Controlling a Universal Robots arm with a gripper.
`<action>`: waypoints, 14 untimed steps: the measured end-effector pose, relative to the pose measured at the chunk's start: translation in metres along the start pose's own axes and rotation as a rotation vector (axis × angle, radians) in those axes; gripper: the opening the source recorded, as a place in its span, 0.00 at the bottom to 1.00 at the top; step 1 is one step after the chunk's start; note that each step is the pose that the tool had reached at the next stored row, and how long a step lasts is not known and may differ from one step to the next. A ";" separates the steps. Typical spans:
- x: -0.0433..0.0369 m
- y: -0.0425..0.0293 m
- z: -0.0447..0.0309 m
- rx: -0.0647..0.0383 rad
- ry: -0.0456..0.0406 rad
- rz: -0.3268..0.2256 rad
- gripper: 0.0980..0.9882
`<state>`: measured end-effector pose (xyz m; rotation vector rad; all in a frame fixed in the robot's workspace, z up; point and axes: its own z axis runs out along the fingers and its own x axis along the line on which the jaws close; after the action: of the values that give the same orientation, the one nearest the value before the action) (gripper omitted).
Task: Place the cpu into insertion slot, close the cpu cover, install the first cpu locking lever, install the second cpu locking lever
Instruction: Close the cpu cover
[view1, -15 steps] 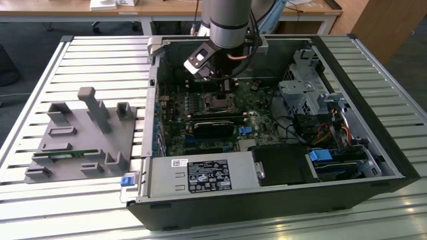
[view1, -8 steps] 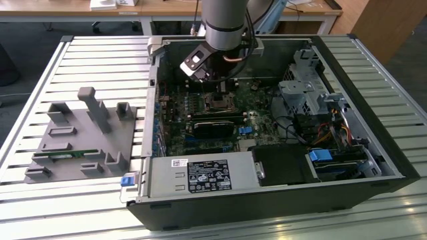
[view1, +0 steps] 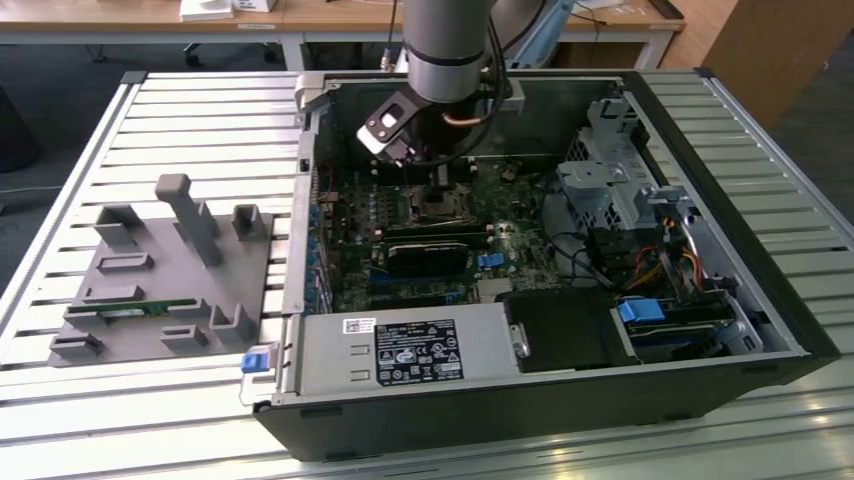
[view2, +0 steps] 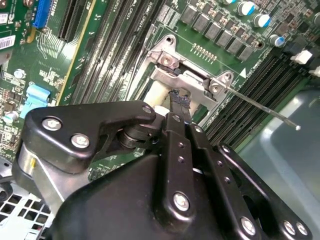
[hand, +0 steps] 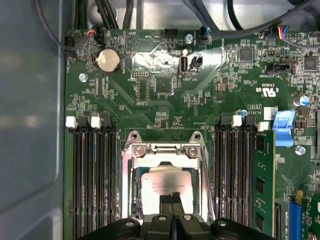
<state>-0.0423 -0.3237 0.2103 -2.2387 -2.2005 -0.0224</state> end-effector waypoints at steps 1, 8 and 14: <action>0.0000 -0.0008 0.0000 0.000 0.0001 0.000 0.01; -0.0002 -0.0077 -0.0001 0.000 -0.0001 0.000 0.01; -0.0003 -0.0136 -0.0001 0.000 -0.0001 0.000 0.01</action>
<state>-0.0559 -0.3238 0.2103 -2.2388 -2.2004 -0.0222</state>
